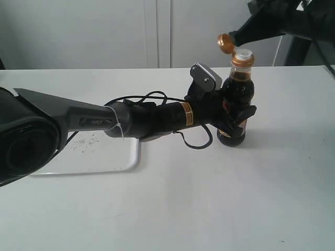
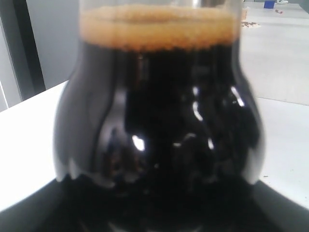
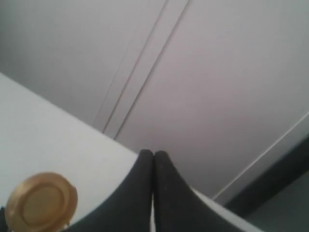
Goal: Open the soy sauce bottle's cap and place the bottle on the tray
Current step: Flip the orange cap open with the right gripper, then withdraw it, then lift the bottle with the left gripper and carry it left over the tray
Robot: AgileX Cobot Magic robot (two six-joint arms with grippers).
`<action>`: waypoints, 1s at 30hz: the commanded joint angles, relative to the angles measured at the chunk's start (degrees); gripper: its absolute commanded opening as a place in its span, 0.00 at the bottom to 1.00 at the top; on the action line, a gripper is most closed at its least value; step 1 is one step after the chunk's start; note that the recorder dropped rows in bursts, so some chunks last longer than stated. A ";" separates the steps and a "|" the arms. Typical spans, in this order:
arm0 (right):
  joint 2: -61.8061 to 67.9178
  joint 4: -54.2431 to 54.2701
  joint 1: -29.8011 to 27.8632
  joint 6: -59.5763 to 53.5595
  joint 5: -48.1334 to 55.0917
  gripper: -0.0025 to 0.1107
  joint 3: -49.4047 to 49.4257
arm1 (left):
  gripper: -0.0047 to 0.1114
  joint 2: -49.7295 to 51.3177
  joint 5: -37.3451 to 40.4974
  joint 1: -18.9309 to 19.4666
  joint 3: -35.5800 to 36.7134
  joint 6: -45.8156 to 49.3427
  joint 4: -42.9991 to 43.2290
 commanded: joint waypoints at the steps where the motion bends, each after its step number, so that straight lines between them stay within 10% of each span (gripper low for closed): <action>1: -0.24 0.80 -3.87 0.43 17.29 0.02 -6.21 | 0.04 -0.28 2.16 -0.33 0.16 0.17 1.32; 16: 0.14 2.28 -8.71 0.60 51.89 0.02 -16.68 | 0.04 -0.42 3.11 -0.33 0.16 -0.04 1.57; 30: 0.14 2.77 -17.70 7.77 43.23 0.02 -6.78 | 0.04 -6.63 4.53 -0.33 0.16 -1.45 6.68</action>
